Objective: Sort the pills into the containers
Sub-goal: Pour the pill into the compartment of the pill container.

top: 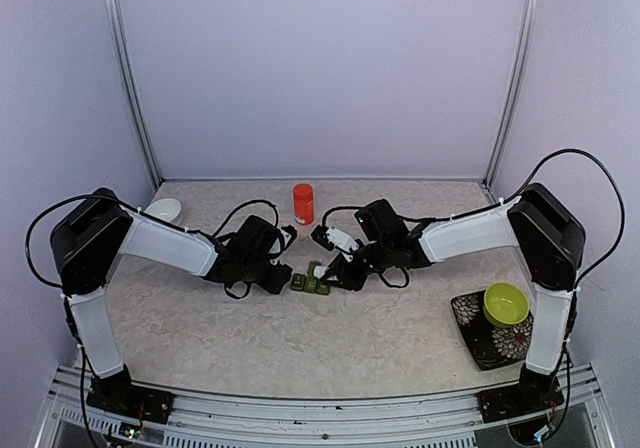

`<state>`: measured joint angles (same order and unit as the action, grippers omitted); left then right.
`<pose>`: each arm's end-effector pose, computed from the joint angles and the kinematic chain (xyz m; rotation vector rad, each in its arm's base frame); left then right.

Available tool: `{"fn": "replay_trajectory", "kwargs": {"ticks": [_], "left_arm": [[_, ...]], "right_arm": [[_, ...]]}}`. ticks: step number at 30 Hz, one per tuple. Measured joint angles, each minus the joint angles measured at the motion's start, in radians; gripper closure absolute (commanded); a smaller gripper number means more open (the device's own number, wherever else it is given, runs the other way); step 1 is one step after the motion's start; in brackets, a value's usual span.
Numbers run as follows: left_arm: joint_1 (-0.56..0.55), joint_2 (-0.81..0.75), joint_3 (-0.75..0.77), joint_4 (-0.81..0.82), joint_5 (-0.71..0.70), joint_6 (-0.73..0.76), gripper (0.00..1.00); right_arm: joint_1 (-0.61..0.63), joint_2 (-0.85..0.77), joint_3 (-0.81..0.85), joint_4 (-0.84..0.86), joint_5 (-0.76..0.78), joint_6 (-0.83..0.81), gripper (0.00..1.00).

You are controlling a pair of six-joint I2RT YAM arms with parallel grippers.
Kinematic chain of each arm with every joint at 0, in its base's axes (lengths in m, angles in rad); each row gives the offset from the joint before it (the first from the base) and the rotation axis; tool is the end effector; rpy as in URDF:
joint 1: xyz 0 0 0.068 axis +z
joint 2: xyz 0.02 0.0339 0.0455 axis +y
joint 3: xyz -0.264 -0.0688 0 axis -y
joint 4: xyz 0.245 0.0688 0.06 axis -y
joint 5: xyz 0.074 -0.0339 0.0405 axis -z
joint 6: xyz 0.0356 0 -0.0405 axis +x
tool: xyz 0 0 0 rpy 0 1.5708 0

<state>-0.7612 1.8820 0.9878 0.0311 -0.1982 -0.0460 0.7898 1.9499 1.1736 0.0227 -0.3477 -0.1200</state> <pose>0.2740 -0.2514 0.1286 0.7618 2.2921 -0.1295 0.2821 0.3018 0.1564 -1.2076 2.0573 0.7330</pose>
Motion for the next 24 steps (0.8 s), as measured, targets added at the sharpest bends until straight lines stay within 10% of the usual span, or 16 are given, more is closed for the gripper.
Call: {"fn": "replay_trajectory", "kwargs": {"ticks": [24], "left_arm": [[-0.017,0.0,-0.024,0.021,0.011,-0.014,0.4]], "right_arm": [[0.039,0.037,0.121,-0.184,0.06,-0.032,1.0]]}}
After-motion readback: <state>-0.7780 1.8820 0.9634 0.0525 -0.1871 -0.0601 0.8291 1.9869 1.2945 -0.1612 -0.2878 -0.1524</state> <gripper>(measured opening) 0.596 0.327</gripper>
